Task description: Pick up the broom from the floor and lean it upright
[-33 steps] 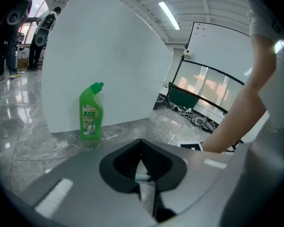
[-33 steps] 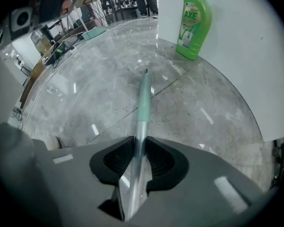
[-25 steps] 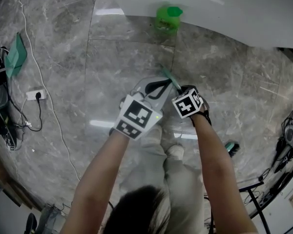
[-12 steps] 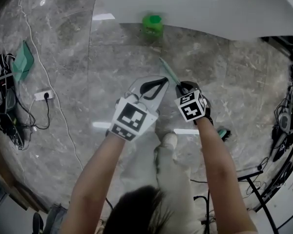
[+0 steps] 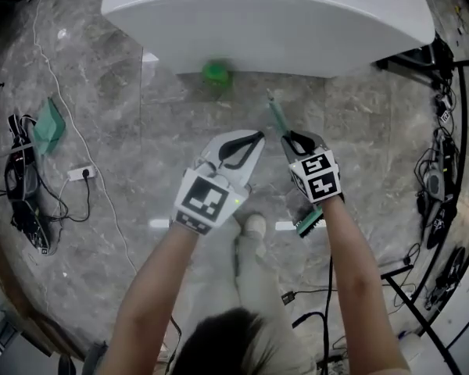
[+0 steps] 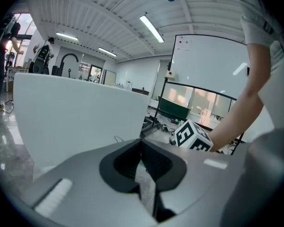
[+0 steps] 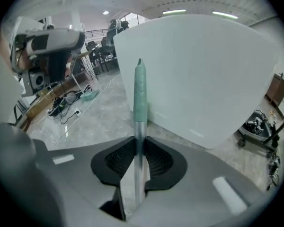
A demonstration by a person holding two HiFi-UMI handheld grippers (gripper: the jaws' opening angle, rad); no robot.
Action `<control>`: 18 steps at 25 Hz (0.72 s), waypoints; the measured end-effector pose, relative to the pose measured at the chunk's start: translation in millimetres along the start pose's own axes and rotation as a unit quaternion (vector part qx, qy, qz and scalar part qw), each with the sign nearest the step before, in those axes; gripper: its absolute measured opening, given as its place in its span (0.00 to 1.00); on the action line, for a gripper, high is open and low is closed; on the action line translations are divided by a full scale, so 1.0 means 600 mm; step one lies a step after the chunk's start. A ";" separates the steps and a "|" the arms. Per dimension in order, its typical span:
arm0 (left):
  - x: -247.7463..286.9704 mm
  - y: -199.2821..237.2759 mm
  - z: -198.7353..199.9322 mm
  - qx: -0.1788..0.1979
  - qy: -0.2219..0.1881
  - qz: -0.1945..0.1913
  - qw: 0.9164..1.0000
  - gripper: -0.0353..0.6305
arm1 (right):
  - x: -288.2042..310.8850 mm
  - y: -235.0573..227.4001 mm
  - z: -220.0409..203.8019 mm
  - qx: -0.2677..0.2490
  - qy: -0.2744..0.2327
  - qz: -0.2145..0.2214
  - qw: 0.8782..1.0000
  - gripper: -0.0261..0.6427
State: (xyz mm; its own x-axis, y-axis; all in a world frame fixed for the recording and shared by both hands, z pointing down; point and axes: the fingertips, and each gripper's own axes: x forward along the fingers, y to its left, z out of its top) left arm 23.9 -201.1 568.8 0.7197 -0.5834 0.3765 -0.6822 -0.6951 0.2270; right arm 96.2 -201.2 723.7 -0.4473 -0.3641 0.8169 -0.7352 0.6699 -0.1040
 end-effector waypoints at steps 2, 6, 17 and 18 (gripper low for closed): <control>0.001 -0.005 0.027 0.002 -0.004 0.001 1.000 0.05 | -0.026 -0.012 0.035 0.013 -0.020 0.003 1.000 0.15; 0.006 -0.005 0.082 0.015 -0.024 0.003 1.000 0.05 | -0.067 -0.046 0.115 0.042 -0.066 0.001 0.997 0.15; -0.014 0.038 0.188 0.032 -0.046 0.037 0.998 0.05 | -0.140 -0.146 0.294 0.158 -0.151 -0.029 0.975 0.15; -0.016 0.042 0.194 0.035 -0.046 0.038 0.998 0.05 | -0.140 -0.153 0.302 0.171 -0.153 -0.031 0.973 0.16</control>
State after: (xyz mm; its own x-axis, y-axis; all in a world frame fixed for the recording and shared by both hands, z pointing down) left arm 15.2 -262.0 466.4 0.6764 -0.6697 0.3066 -0.7275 -0.6724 0.1362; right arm 109.1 -349.5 561.5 -0.4897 -0.6067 0.6261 -0.8681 0.4060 -0.2856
